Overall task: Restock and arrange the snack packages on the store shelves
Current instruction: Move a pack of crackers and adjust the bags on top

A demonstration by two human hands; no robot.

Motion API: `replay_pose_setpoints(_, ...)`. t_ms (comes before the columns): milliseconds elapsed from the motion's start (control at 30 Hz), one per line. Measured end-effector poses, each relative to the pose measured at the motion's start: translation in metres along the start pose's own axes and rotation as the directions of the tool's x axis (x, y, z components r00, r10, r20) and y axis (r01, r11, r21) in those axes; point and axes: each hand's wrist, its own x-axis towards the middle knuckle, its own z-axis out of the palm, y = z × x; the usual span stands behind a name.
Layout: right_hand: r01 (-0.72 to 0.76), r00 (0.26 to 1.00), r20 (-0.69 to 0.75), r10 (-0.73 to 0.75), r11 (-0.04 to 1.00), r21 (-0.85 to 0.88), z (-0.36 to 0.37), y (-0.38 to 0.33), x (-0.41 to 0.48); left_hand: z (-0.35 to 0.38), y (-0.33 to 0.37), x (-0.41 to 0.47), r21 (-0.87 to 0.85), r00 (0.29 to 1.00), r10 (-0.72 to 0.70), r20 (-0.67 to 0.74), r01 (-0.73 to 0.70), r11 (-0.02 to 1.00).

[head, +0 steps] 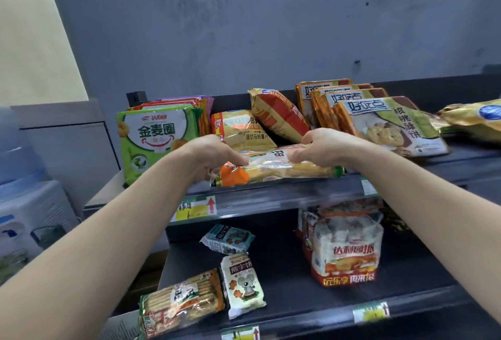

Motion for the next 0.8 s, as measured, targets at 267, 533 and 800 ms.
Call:
replay_pose_setpoints(267, -0.060, 0.984, -0.147, 0.101, 0.964, 0.261, 0.005, -0.005, -0.006, 0.007, -0.008, 0.003, -0.146, 0.991, 0.086, -0.105, -0.101, 0.984)
replay_pose_setpoints(533, 0.019, 0.978, -0.201, 0.065, 0.920, 0.392, 0.004, 0.009, -0.035, 0.021, -0.011, -0.033, -0.259, 0.971, 0.116, -0.211, -0.169, 0.951)
replay_pose_setpoints(800, 0.068, 0.982, -0.188, 0.019, 0.893, 0.445, -0.023, 0.076, -0.087, 0.077, 0.018, -0.094, -0.274, 0.963, 0.123, -0.238, -0.188, 0.943)
